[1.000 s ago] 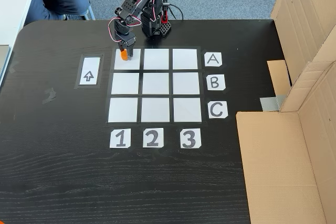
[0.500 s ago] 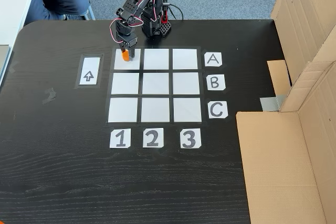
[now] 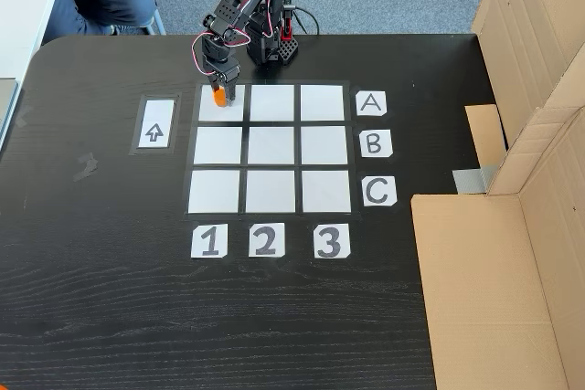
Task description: Pick up the round, orange token and place it in the grid on square A1.
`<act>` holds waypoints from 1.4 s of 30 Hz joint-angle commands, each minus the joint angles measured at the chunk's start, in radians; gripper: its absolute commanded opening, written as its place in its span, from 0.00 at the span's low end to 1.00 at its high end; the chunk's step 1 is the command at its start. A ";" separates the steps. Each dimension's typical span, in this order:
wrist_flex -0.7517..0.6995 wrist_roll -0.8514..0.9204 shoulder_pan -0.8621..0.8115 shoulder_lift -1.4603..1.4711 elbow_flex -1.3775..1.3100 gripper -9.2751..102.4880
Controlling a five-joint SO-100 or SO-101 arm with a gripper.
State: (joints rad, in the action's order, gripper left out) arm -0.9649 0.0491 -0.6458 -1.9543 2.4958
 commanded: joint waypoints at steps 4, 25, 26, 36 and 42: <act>-0.009 -0.009 -0.012 0.015 0.003 0.31; 0.051 -0.009 -0.141 -0.005 -0.107 0.37; 0.051 -0.009 -0.141 -0.011 -0.115 0.37; 0.034 -0.041 -0.164 -0.138 -0.242 0.38; 0.031 -0.041 -0.229 -0.311 -0.262 0.38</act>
State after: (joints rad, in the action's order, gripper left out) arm -0.9296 0.0153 -0.8437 -2.1875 2.2734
